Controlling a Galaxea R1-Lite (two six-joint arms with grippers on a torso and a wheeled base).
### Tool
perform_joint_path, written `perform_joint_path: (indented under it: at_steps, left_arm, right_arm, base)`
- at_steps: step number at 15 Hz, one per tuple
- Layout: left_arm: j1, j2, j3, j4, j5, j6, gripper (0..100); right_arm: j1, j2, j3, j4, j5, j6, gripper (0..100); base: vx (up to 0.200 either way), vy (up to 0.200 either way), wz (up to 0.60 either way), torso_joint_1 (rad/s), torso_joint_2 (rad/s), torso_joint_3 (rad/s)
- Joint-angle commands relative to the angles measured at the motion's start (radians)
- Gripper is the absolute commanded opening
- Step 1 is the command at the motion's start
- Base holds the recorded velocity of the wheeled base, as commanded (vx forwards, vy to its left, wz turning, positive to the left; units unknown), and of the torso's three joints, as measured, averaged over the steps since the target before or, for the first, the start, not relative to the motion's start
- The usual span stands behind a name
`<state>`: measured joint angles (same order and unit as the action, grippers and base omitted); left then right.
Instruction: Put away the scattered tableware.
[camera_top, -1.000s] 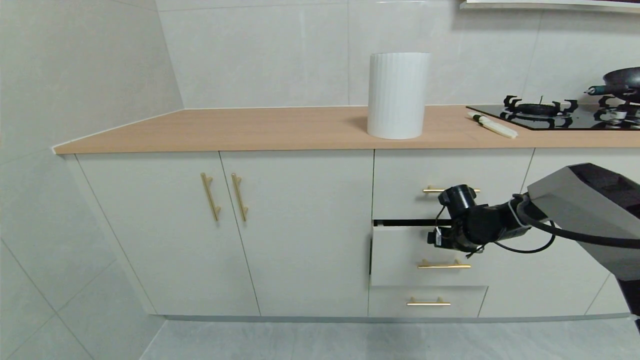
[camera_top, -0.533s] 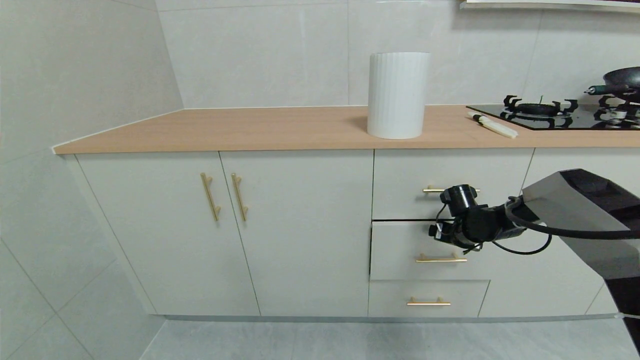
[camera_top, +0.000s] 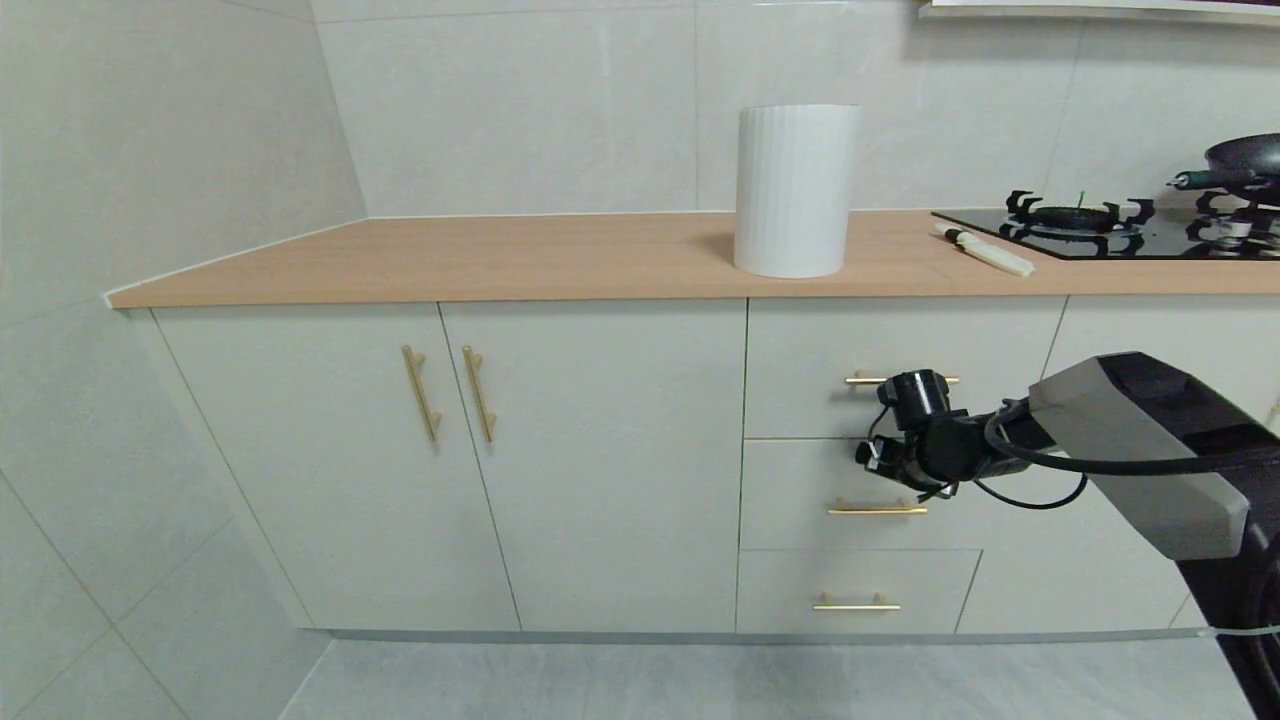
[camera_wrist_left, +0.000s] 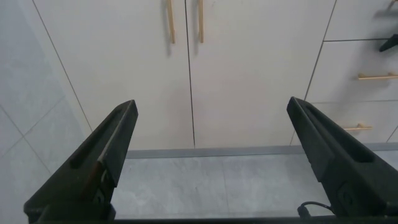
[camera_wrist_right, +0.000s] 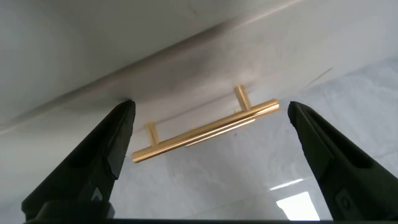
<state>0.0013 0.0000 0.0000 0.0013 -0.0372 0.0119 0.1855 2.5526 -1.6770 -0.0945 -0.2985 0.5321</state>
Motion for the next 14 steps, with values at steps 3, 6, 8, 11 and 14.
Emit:
perform_joint_path:
  at_steps: [3,6,8,11,14]
  left_arm:
    - [0.0,0.0,0.0,0.0,0.0,0.0,100]
    - [0.0,0.0,0.0,0.0,0.0,0.0,100]
    - [0.0,0.0,0.0,0.0,0.0,0.0,100]
    - [0.0,0.0,0.0,0.0,0.0,0.0,100]
    - [0.0,0.0,0.0,0.0,-0.001,0.0,100]
  right_arm:
    - [-0.003,0.009,-0.009,-0.008,-0.002,0.002,100]
    - [-0.001,-0.031,0.036,-0.001,-0.002,-0.001,100]
    - [0.005,-0.143,0.146,-0.002,-0.001,-0.014,100]
    - [0.025,-0.463,0.392,-0.004,0.006,-0.055,100]
    - [0.058,-0.83,0.629,-0.004,-0.004,-0.123,100]
  base:
    - [0.0,0.0,0.0,0.0,0.0,0.0]
    - [0.0,0.0,0.0,0.0,0.0,0.0]
    - [0.0,0.0,0.0,0.0,0.0,0.0]
    - [0.0,0.0,0.0,0.0,0.0,0.0]
    - [0.0,0.0,0.0,0.0,0.0,0.0]
